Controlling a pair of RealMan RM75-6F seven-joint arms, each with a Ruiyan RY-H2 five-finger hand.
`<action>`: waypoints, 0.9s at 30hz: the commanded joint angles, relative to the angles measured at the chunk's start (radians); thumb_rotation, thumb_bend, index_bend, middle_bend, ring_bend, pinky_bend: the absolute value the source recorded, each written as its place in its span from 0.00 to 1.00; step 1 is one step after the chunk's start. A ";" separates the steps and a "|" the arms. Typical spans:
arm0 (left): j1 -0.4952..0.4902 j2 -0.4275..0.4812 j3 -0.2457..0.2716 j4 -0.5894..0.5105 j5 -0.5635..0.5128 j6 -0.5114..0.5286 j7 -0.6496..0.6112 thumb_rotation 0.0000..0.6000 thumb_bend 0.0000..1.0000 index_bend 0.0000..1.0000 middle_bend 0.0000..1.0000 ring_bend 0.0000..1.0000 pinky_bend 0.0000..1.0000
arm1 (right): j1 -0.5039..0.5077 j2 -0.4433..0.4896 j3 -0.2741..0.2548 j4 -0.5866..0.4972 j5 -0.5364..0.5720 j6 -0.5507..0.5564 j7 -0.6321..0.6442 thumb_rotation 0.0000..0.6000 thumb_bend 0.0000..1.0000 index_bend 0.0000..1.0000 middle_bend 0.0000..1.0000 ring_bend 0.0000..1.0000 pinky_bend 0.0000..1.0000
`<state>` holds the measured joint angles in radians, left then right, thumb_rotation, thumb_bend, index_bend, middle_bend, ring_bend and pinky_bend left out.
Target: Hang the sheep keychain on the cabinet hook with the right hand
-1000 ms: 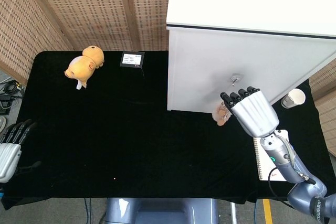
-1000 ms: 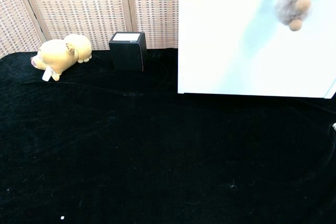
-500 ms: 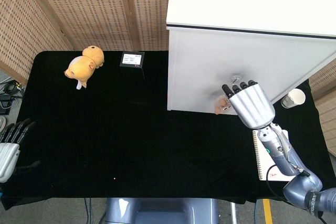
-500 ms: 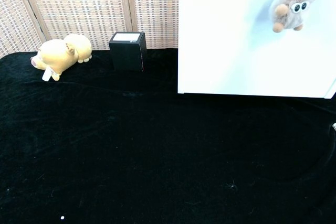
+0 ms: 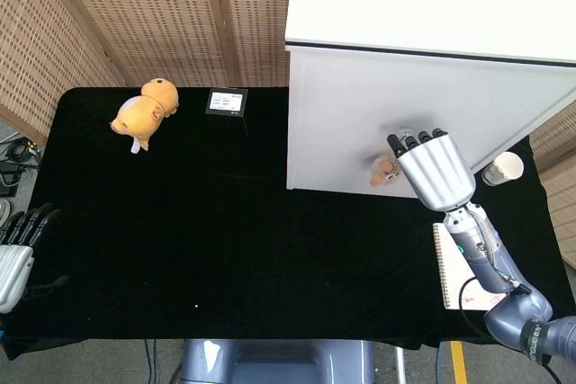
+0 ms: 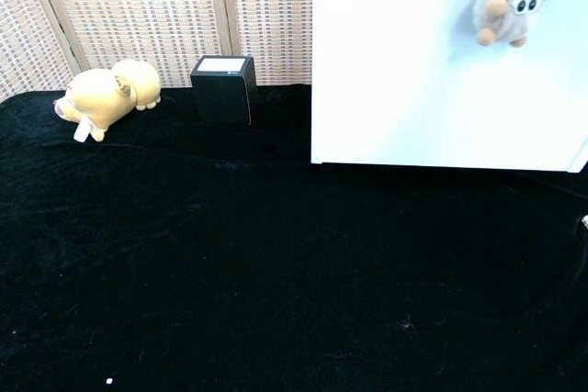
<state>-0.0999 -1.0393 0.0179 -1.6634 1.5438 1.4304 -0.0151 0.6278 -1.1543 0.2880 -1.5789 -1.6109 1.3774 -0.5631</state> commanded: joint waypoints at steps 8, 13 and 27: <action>-0.001 -0.001 0.000 0.000 -0.001 -0.003 0.003 1.00 0.00 0.00 0.00 0.00 0.00 | 0.010 0.000 0.008 -0.003 0.011 -0.008 -0.016 1.00 0.61 0.75 0.95 0.92 1.00; -0.001 -0.001 0.000 0.000 -0.001 -0.004 0.004 1.00 0.00 0.00 0.00 0.00 0.00 | 0.015 -0.006 0.005 -0.005 0.017 -0.017 -0.034 1.00 0.61 0.75 0.95 0.92 1.00; 0.000 0.000 0.000 0.000 -0.001 -0.001 0.001 1.00 0.00 0.00 0.00 0.00 0.00 | 0.019 -0.014 0.003 -0.005 0.028 -0.020 -0.063 1.00 0.58 0.75 0.95 0.92 1.00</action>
<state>-0.1003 -1.0390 0.0179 -1.6635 1.5433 1.4291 -0.0144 0.6467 -1.1679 0.2912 -1.5843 -1.5834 1.3574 -0.6255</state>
